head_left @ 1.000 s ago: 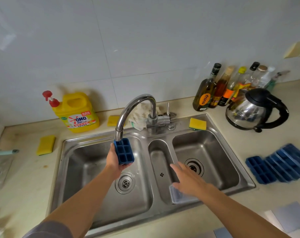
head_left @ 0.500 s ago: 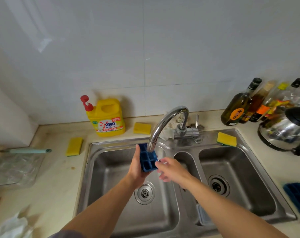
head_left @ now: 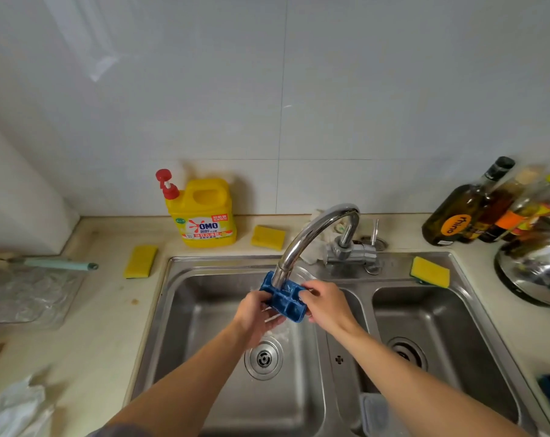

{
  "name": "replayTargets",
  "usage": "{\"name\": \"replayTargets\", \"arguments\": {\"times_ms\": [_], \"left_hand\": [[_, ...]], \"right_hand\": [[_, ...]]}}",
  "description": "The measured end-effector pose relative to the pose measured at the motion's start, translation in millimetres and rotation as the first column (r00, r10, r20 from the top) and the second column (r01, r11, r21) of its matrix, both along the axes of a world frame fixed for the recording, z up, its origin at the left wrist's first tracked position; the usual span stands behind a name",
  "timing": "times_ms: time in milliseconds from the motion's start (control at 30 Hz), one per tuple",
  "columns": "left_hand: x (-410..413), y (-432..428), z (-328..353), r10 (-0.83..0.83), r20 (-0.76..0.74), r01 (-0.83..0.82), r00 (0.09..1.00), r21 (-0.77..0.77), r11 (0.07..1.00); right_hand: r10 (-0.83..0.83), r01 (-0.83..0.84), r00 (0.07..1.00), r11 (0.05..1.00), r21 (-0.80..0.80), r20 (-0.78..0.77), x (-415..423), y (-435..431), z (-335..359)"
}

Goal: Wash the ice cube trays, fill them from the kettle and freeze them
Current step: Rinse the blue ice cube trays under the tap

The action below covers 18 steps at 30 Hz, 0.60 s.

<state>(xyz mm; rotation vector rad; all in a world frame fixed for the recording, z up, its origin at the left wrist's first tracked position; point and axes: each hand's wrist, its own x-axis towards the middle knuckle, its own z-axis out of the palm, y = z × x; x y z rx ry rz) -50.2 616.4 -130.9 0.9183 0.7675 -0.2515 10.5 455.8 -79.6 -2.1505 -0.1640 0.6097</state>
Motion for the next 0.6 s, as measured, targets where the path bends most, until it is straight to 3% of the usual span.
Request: {"name": "replayTargets", "arguments": {"times_ms": [167,433,600], "left_hand": [[11,-12,4,-0.020,-0.091,0.020,0.996,0.000,1.000],[12,-17,11,0.063,-0.044,-0.062,0.997,0.011,0.998],[5,-7,17,-0.022,0.012,0.020,1.000,0.144,0.989]], "right_hand": [[-0.011,0.011,0.999,1.000,0.008,0.032,4,-8,2],[-0.076,0.146,0.925,0.975,0.165,-0.372,4,-12,-1],[-0.136,0.221,0.916,0.956,0.193,-0.378,-1,5,-9]]}}
